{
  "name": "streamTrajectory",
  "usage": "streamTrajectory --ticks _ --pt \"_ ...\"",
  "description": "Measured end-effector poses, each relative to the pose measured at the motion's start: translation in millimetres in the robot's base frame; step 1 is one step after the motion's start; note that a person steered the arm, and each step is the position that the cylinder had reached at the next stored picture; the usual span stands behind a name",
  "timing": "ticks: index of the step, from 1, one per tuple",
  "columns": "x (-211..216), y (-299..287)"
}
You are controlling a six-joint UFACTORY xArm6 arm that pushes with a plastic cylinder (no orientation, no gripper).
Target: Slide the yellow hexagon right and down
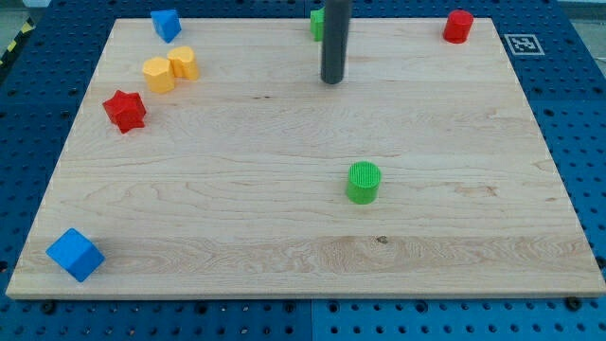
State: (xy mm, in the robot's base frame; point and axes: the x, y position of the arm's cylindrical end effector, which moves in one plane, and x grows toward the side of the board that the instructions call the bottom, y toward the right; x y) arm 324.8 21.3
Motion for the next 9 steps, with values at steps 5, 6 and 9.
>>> streamTrajectory --ticks 5,6,9 --pt "-67 -146" --pt "-67 -157" --pt "-67 -217"
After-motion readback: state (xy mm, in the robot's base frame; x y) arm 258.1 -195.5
